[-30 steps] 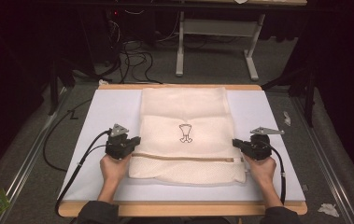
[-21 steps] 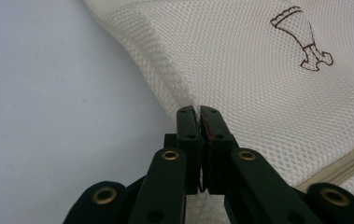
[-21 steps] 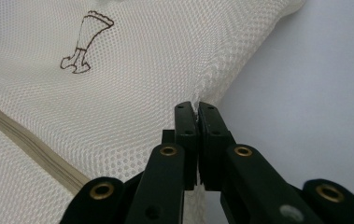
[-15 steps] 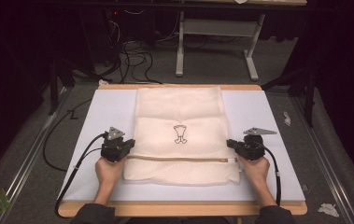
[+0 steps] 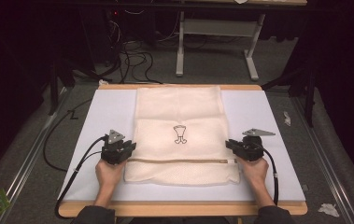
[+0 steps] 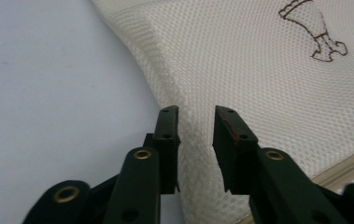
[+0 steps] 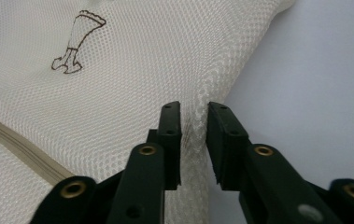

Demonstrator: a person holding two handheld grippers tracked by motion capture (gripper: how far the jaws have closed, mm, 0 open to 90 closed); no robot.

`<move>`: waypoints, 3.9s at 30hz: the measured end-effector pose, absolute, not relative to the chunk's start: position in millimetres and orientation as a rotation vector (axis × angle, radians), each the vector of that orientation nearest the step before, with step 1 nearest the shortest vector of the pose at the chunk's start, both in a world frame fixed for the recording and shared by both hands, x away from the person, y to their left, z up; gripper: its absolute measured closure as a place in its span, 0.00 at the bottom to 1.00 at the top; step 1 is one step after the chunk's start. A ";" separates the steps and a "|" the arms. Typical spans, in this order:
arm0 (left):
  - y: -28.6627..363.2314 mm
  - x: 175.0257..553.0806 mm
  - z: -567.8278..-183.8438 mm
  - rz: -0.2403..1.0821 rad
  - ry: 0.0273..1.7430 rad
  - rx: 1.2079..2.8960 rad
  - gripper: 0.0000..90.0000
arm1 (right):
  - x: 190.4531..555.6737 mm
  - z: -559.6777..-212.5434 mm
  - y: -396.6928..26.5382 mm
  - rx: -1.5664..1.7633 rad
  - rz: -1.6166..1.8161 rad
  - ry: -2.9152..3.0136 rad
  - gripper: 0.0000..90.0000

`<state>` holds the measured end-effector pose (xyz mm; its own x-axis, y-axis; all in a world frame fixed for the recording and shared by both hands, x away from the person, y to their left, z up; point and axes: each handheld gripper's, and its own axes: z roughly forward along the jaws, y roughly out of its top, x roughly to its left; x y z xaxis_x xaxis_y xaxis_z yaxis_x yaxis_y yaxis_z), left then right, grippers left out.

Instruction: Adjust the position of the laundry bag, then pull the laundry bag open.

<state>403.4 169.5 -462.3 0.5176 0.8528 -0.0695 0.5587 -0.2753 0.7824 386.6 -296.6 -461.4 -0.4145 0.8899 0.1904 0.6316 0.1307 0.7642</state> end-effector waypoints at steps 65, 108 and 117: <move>21.8 377.7 -464.0 0.333 0.826 2.113 0.46 | 382.0 -474.4 -285.5 1.453 1.022 2.245 0.92; -67.1 363.6 -455.5 0.104 0.585 2.161 0.69 | 370.4 -438.4 -286.7 1.361 1.255 2.228 0.97; -75.6 364.4 -460.3 0.100 0.575 2.180 0.71 | 369.3 -436.9 -285.2 1.358 1.300 2.247 0.98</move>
